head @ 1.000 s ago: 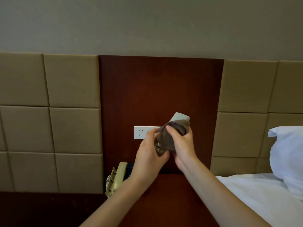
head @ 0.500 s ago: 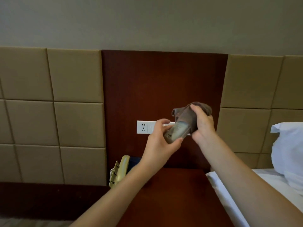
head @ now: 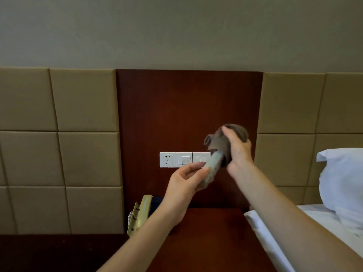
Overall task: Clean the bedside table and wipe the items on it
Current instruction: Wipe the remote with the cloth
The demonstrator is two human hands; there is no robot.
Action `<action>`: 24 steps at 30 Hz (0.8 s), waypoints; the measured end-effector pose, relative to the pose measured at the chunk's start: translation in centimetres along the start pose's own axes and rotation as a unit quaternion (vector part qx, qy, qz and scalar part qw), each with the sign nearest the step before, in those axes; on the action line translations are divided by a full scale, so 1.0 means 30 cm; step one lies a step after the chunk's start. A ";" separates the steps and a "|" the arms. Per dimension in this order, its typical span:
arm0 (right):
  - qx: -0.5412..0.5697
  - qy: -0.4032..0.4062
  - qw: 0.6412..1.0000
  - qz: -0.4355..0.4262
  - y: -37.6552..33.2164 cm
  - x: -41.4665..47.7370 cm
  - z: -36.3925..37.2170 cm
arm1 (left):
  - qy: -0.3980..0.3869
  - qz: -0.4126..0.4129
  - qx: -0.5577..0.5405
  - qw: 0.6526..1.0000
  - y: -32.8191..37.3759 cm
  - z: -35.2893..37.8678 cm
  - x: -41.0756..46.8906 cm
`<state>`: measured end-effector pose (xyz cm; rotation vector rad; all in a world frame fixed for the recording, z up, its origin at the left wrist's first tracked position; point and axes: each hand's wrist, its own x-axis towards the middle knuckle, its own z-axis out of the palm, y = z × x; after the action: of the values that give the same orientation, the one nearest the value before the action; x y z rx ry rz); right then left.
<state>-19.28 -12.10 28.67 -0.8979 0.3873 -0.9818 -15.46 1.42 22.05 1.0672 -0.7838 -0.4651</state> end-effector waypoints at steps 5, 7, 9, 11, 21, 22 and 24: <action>-0.030 -0.011 0.999 -0.036 -0.020 -0.015 -0.005 | 0.003 -0.037 -0.079 0.996 0.014 -0.004 0.011; -0.054 -0.039 0.997 -0.028 0.019 -0.045 -0.013 | 0.010 -0.053 -0.100 0.994 0.023 -0.001 0.025; -0.086 -0.069 0.993 -0.036 0.072 -0.077 -0.019 | 0.018 -0.076 -0.140 0.987 0.022 0.005 0.034; -0.115 -0.080 0.988 -0.068 0.110 -0.098 -0.020 | 0.022 -0.105 -0.185 0.977 0.018 0.009 0.033; -0.150 -0.106 0.973 -0.136 0.148 -0.116 -0.039 | -0.027 -0.088 -0.173 0.981 0.030 0.004 0.032; -0.152 -0.116 0.972 -0.137 0.171 -0.134 -0.049 | -0.029 -0.085 -0.164 0.982 0.031 0.005 0.035; -0.156 -0.121 0.968 -0.153 0.208 -0.161 -0.068 | -0.034 -0.084 -0.153 0.984 0.034 0.011 0.031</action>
<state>-19.71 -7.45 21.99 -1.3801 0.1990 -1.0942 -15.14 1.04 23.37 0.8356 -0.6590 -0.7436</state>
